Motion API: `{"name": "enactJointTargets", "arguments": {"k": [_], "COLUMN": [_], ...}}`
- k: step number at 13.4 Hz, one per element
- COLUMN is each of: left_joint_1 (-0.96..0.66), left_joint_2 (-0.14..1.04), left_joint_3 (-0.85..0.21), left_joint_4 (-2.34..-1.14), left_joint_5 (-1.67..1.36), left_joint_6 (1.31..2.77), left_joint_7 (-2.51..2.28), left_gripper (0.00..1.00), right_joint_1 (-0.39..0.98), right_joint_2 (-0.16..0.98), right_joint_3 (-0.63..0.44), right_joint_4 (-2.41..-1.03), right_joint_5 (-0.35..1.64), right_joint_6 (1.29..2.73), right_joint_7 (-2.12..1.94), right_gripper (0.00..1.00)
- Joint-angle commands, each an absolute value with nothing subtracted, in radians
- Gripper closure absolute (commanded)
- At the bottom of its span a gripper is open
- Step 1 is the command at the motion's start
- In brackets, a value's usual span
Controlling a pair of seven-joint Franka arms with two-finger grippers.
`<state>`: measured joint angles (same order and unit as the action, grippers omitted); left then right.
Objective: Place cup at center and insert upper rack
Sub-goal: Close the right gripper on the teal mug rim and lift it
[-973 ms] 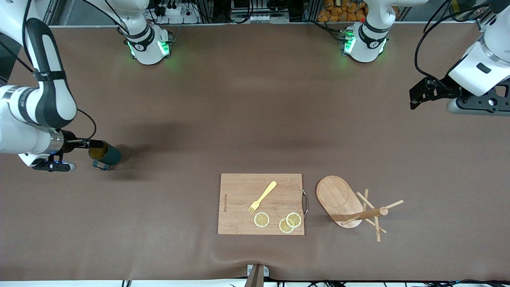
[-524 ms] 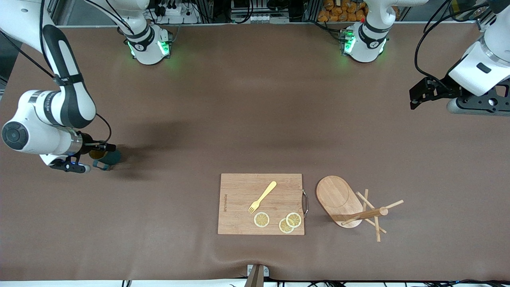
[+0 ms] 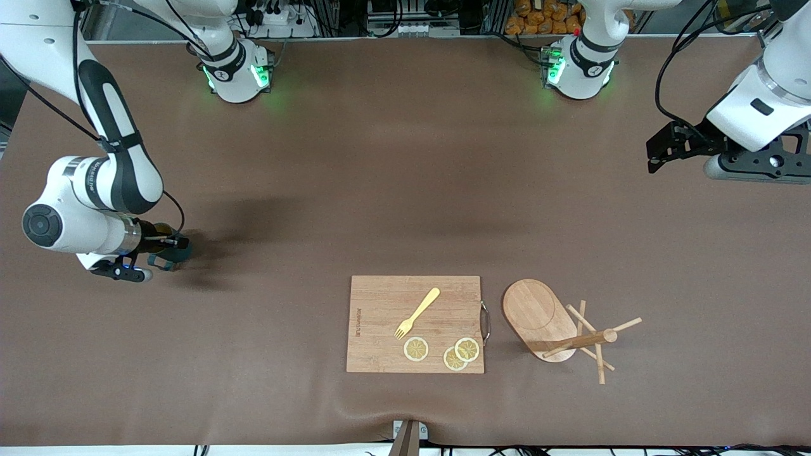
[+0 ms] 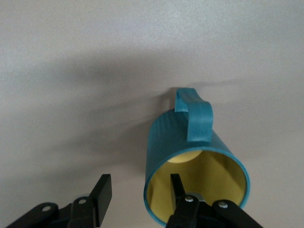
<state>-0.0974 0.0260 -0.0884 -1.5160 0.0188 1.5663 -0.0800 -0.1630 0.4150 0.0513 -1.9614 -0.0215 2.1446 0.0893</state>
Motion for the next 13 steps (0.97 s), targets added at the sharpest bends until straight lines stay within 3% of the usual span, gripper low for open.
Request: {"name": "enactJointTargets", "arguments": {"k": [1, 2, 7, 13], "left_joint_1": [-0.094, -0.094, -0.092, -0.092], "left_joint_2": [0.029, 0.028, 0.023, 0.025], "left_joint_3": [-0.095, -0.097, -0.124, -0.124], "left_joint_4": [-1.500, -1.500, -1.499, -1.497], "left_joint_5": [0.017, 0.017, 0.015, 0.021], "left_joint_6": [1.555, 1.555, 1.554, 1.557], "left_joint_7": [-0.081, -0.081, -0.084, -0.083], "left_gripper": [0.00, 0.00, 0.00, 0.00], "right_joint_1": [-0.172, -0.172, -0.158, -0.111], "right_joint_2": [0.430, 0.430, 0.414, 0.385], "right_joint_3": [0.055, 0.055, 0.057, 0.061], "right_joint_4": [-1.957, -1.956, -1.947, -1.848], "right_joint_5": [-0.014, -0.014, -0.014, -0.014], "right_joint_6": [2.163, 2.163, 2.140, 1.962], "right_joint_7": [0.103, 0.103, 0.101, 0.200], "right_gripper": [0.82, 1.00, 1.00, 1.00]}}
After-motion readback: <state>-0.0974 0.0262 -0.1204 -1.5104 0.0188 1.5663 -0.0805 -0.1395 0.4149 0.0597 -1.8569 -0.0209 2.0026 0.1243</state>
